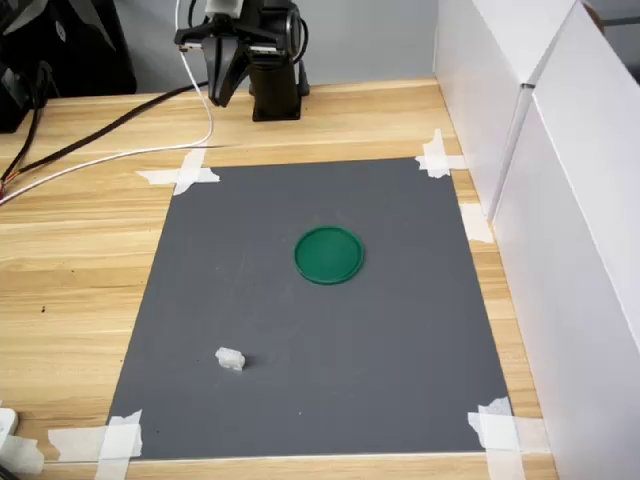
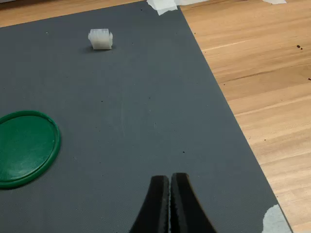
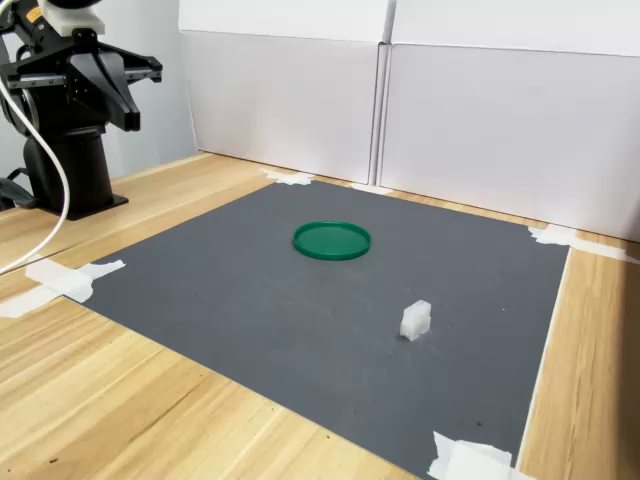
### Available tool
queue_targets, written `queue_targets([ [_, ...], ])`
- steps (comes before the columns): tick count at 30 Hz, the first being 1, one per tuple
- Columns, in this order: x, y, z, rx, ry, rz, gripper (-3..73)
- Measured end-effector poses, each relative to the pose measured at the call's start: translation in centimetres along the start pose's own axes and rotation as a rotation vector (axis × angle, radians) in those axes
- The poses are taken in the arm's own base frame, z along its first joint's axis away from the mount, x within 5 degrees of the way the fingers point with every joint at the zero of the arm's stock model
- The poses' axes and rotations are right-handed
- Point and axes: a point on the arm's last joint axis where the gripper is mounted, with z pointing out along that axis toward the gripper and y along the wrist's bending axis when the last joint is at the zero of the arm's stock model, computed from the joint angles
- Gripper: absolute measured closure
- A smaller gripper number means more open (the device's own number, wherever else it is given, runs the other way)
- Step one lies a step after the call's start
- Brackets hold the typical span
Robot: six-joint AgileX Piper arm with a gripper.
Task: Grasp a white terminal and put it in the green lid.
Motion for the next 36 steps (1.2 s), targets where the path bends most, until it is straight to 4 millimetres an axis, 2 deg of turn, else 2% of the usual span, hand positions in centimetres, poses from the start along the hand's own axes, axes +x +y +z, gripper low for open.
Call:
queue_targets([
  [16,0.0,0.0,0.0,0.000,0.002,0.001,71.1],
  [20,-0.2,0.0,0.4,0.003,0.062,-0.007,71.1],
  [23,-1.0,0.1,0.9,0.004,0.112,-0.022,71.1],
  [30,-4.3,0.6,2.4,-0.007,0.179,-0.011,71.1],
  [36,-7.5,1.1,5.2,-0.018,0.241,-0.033,71.1],
])
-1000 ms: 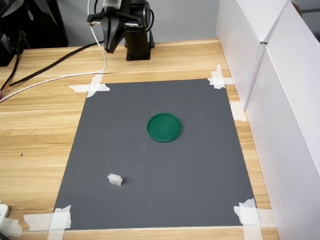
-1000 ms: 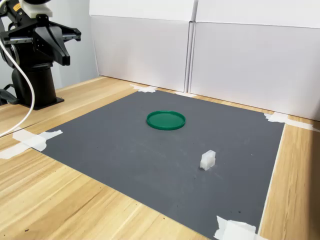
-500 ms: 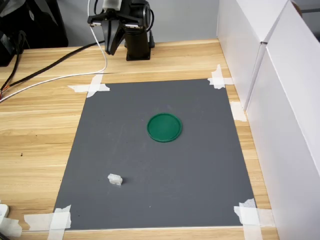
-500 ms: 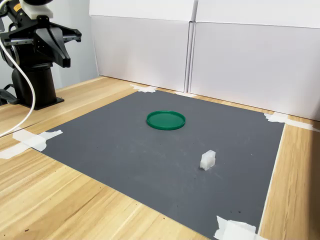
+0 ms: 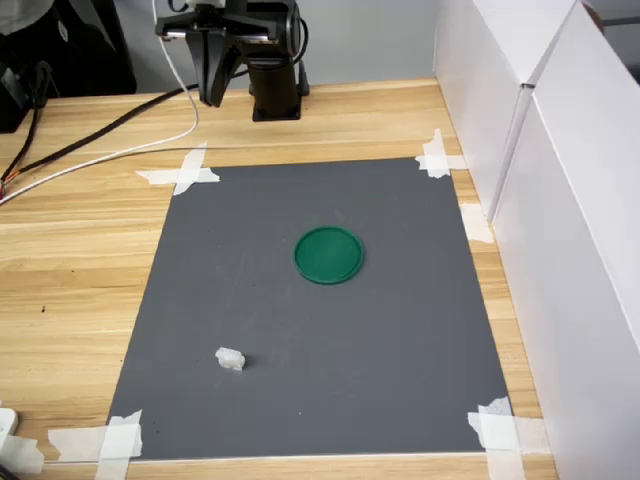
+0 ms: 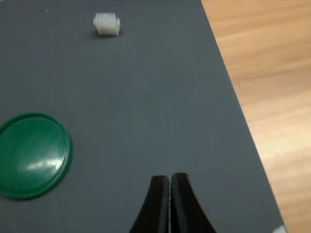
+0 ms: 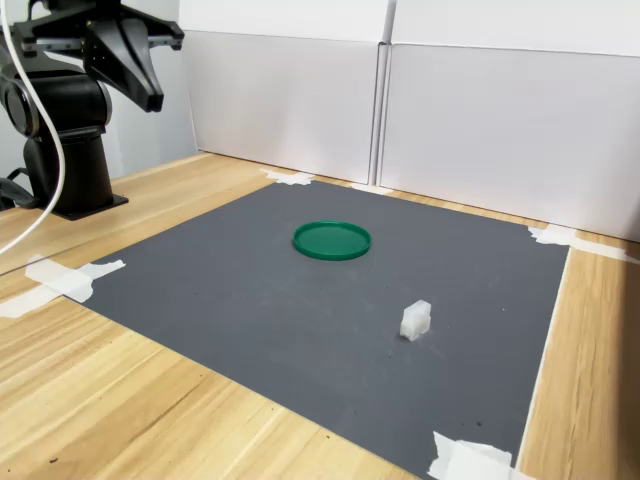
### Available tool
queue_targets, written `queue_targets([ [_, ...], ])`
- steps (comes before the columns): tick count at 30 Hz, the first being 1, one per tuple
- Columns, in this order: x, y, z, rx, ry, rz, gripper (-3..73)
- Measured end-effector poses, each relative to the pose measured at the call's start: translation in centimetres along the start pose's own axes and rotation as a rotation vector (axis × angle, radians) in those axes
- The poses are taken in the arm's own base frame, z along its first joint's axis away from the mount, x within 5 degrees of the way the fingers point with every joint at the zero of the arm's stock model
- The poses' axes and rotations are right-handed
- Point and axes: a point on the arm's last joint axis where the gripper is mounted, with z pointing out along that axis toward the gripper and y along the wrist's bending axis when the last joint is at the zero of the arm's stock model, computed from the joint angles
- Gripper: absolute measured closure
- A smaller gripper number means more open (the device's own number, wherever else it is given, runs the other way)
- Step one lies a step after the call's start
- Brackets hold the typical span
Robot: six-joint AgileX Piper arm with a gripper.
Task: Grasp a white terminal and put it in the green lid.
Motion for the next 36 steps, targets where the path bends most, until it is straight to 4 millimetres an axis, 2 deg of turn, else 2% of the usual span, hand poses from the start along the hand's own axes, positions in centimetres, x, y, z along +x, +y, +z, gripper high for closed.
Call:
queue_targets([
  [6,-3.5,0.4,3.1,-0.002,0.078,-0.088,71.1],
  [14,-8.9,0.9,7.5,-0.013,0.097,-0.279,71.1],
  [20,-11.9,1.2,10.7,-0.020,0.107,-0.426,71.1],
  [27,-12.7,1.6,15.0,-0.055,0.235,-0.545,71.1],
  [36,-13.1,3.0,18.8,-0.249,0.397,-0.647,71.1],
])
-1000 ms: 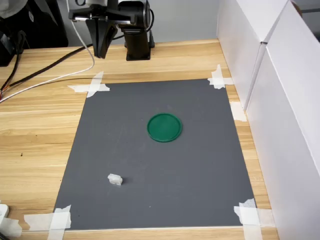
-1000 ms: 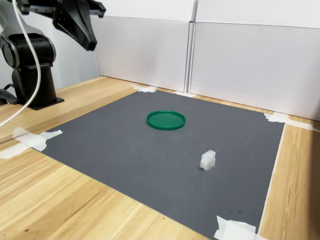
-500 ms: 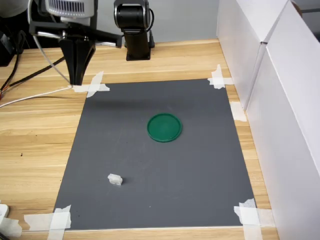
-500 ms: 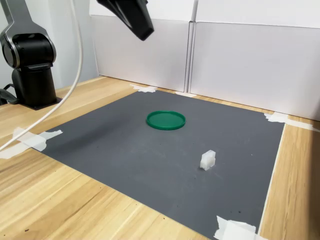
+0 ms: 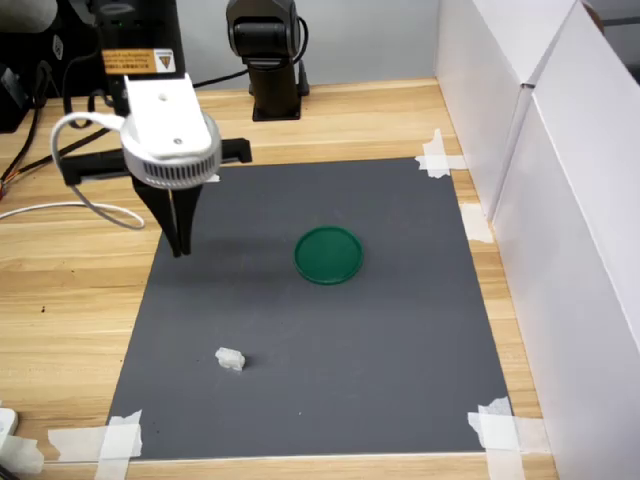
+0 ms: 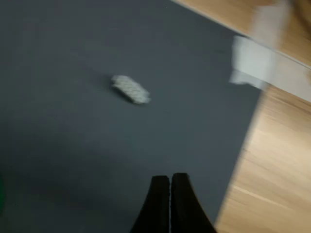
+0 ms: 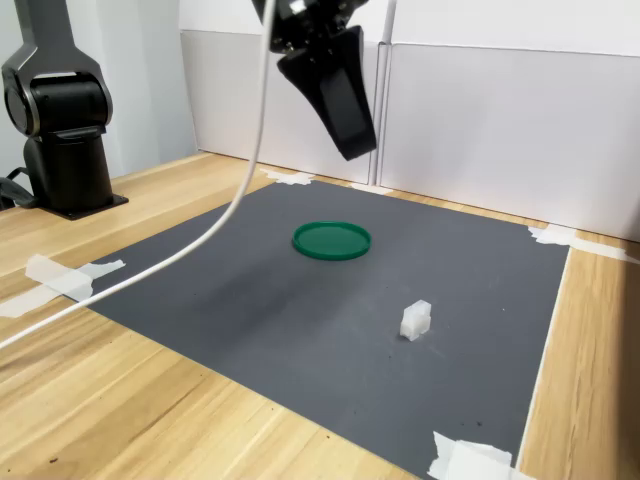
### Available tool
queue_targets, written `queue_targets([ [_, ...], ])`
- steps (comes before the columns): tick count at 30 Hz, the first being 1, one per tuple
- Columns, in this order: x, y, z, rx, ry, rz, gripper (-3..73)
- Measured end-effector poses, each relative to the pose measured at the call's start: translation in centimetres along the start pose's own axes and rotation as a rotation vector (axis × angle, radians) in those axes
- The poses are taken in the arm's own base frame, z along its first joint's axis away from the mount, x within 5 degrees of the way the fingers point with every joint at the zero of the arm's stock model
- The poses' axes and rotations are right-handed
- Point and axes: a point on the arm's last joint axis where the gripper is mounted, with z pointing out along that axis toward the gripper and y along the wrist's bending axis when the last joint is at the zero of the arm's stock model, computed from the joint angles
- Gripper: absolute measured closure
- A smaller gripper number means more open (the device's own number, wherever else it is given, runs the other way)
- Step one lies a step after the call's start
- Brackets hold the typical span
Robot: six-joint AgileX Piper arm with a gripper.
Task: Grasp a white terminal and put it in the green lid.
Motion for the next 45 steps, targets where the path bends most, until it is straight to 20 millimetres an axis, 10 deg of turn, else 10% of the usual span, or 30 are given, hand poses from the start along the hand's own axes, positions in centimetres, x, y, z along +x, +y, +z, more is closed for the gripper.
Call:
queue_targets([
  [12,-1.8,-1.0,2.9,-0.103,0.065,-0.053,61.8],
  [25,-2.6,-1.8,4.7,-0.111,0.099,-0.070,0.8],
  [45,-2.7,-1.7,10.0,-0.249,0.206,-0.078,-1.9],
])
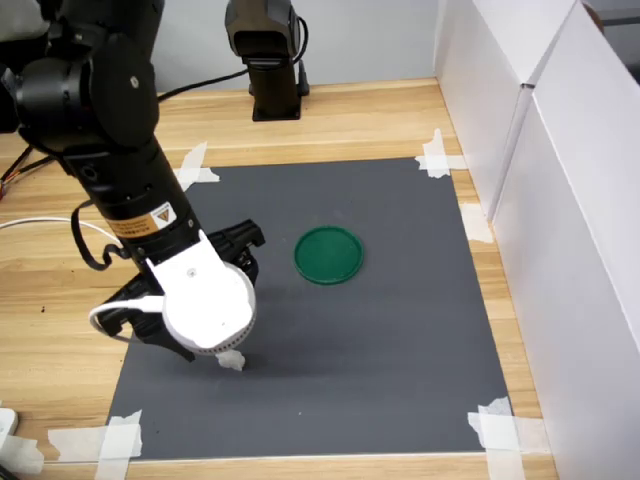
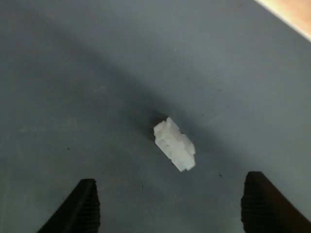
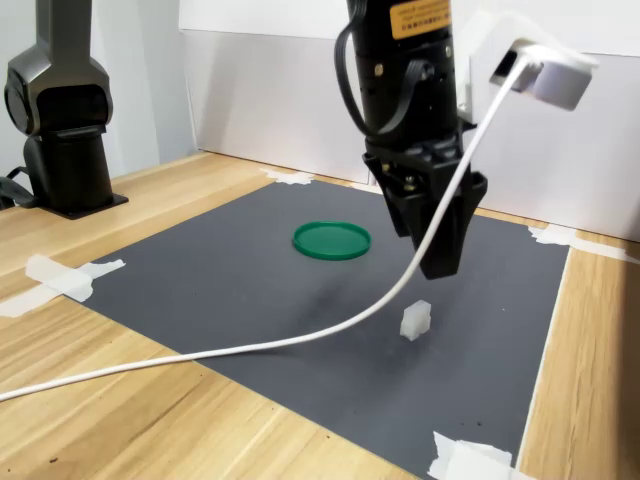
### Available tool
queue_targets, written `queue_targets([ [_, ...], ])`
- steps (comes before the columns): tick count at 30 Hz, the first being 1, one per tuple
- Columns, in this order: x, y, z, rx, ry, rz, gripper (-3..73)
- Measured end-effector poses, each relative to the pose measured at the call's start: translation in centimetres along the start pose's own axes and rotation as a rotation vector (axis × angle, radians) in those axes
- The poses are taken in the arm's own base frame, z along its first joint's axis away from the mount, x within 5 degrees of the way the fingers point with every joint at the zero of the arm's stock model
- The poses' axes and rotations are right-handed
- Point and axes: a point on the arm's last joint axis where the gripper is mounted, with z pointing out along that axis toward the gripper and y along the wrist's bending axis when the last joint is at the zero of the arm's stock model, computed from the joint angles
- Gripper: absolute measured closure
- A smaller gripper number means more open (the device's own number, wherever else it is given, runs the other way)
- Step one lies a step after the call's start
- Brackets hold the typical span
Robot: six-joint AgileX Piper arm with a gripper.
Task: Grasp a white terminal and put it in the green lid.
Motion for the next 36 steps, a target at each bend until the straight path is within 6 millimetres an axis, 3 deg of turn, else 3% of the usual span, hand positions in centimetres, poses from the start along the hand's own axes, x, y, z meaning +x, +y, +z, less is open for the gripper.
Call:
queue_targets([
  [12,-0.5,0.9,3.4,-0.030,0.056,-0.055,-0.4],
  [24,-0.4,0.4,3.6,0.021,0.066,-0.041,6.6],
  [31,-0.1,0.3,5.0,0.013,0.098,-0.044,11.2],
  [36,-0.1,0.3,5.2,0.011,0.102,-0.044,18.9],
])
